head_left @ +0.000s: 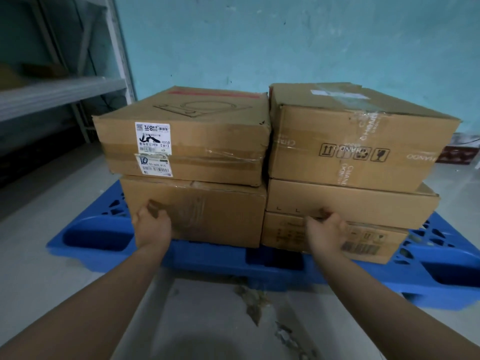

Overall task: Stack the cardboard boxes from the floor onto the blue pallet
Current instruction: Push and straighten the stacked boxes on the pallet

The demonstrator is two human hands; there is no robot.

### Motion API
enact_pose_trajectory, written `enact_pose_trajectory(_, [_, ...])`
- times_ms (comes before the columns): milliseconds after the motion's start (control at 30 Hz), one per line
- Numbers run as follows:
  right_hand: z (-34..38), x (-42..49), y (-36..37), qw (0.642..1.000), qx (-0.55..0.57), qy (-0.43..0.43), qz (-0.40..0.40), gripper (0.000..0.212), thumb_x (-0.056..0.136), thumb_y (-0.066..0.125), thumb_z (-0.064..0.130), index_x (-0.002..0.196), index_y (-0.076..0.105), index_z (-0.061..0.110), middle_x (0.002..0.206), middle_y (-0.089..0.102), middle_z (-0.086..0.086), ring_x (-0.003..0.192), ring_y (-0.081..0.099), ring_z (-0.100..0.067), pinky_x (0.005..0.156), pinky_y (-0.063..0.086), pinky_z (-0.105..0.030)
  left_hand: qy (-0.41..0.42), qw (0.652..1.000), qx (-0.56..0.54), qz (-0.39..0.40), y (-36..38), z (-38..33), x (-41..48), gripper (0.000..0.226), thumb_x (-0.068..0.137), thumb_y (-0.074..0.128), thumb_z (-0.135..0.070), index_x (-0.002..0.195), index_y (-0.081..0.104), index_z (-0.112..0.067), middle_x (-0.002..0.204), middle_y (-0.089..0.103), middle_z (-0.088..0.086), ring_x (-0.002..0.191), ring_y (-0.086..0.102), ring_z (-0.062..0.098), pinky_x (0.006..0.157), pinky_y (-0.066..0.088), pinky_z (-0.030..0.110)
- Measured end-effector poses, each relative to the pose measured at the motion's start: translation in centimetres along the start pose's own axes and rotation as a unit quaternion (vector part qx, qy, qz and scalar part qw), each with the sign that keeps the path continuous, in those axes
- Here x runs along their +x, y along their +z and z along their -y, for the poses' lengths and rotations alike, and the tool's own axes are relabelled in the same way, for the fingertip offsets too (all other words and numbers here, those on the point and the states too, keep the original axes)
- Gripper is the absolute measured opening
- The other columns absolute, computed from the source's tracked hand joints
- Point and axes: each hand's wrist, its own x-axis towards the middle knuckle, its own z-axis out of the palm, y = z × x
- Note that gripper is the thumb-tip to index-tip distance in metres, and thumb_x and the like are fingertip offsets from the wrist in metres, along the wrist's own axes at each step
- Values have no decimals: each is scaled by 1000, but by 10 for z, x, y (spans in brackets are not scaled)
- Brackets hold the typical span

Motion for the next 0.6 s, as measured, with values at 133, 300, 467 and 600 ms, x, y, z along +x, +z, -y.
enact_pose_trajectory(133, [1, -16, 20, 998, 58, 17, 4, 53, 88, 59, 14, 137, 40, 9, 136, 42, -10, 102, 41, -19, 85, 36, -28, 15, 999, -34, 1, -17, 18, 11, 35, 91, 42, -26, 125, 47, -17, 124, 45, 15, 105, 50, 33, 81, 39, 41])
enact_pose_trajectory(300, [5, -25, 26, 998, 38, 20, -47, 49, 83, 61, 11, 130, 47, 7, 131, 49, -17, 119, 49, -35, 106, 38, -49, -48, 979, -194, -34, -24, -11, 58, 48, 88, 50, -31, 134, 47, -18, 137, 46, 9, 122, 47, 31, 100, 37, 45])
enact_pose_trajectory(467, [-9, -20, 10, 997, 49, -21, -54, 50, 86, 58, 3, 134, 45, 5, 132, 38, -12, 113, 50, -28, 102, 42, -40, -13, 965, -257, -44, -27, -18, 96, 64, 87, 45, -11, 148, 30, -20, 153, 32, 9, 138, 33, 29, 111, 27, 36])
enact_pose_trajectory(600, [-16, -15, 6, 996, 65, -49, -25, 53, 88, 57, 0, 138, 42, 8, 134, 35, -8, 113, 52, -27, 95, 46, -35, 18, 963, -270, 10, -28, -11, 99, 76, 78, 44, 6, 147, 31, -23, 141, 46, 12, 128, 44, 30, 102, 40, 46])
